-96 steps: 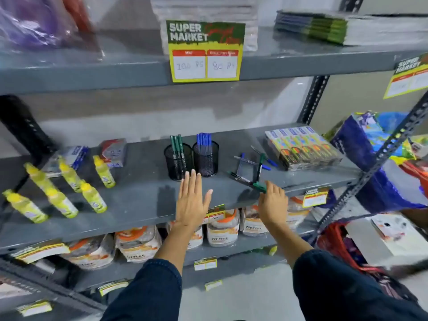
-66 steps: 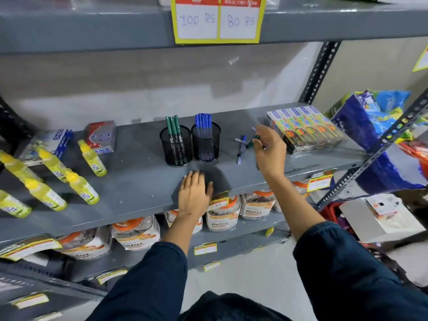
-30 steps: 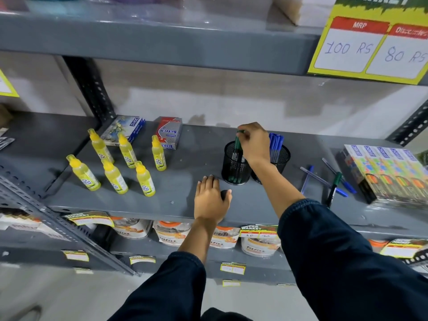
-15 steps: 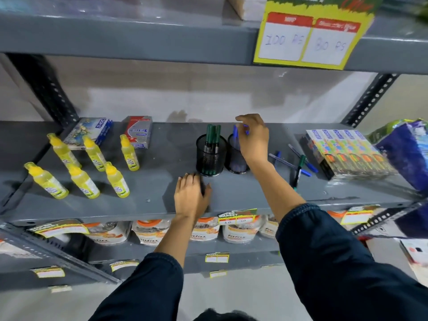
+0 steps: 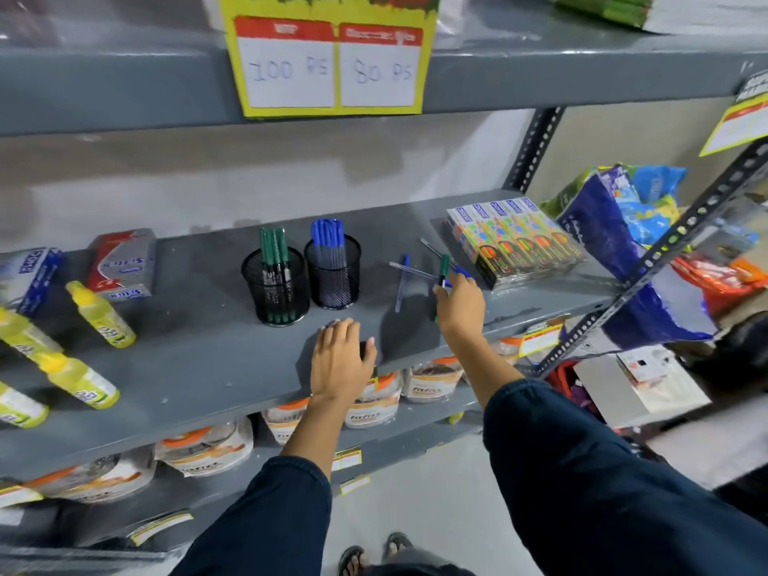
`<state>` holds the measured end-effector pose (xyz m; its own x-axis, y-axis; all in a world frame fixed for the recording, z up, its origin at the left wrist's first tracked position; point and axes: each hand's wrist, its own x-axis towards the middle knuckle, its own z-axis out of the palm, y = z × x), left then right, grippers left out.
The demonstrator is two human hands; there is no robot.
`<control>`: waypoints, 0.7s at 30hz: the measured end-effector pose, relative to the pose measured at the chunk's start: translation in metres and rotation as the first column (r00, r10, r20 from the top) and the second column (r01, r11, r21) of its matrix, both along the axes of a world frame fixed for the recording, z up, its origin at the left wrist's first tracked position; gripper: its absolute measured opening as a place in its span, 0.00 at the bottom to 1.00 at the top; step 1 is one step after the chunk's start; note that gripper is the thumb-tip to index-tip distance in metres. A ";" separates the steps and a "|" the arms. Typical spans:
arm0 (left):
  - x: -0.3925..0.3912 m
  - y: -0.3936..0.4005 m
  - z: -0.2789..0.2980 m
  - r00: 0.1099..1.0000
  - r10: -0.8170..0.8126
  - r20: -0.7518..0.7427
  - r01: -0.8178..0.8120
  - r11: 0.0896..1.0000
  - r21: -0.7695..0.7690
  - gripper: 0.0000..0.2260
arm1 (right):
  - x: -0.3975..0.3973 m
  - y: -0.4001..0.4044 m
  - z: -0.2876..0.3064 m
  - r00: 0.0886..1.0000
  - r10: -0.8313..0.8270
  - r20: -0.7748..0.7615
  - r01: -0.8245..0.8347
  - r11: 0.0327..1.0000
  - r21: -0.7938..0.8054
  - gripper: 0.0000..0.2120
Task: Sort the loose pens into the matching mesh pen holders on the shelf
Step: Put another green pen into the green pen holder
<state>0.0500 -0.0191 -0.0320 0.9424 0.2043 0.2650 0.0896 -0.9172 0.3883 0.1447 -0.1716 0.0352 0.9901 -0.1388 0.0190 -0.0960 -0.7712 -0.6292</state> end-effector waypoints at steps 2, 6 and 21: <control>0.000 0.002 -0.001 1.000 0.006 -0.006 -0.006 1.000 0.013 0.14 | 0.002 -0.004 -0.001 1.000 -0.001 -0.025 0.001 1.000 -0.004 0.14; -0.001 -0.001 0.003 1.000 0.017 -0.015 -0.016 1.000 0.016 0.15 | 0.010 -0.004 -0.003 0.998 0.006 -0.064 -0.003 0.999 0.043 0.15; -0.001 -0.001 0.004 0.999 0.036 -0.037 -0.036 0.999 0.022 0.17 | 0.022 0.010 0.016 0.997 -0.079 0.019 0.069 0.949 0.307 0.26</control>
<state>0.0494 -0.0203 -0.0283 0.9438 0.2328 0.2344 0.1369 -0.9213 0.3640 0.1672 -0.1617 0.0512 0.9765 -0.2157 -0.0058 -0.1227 -0.5329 -0.8373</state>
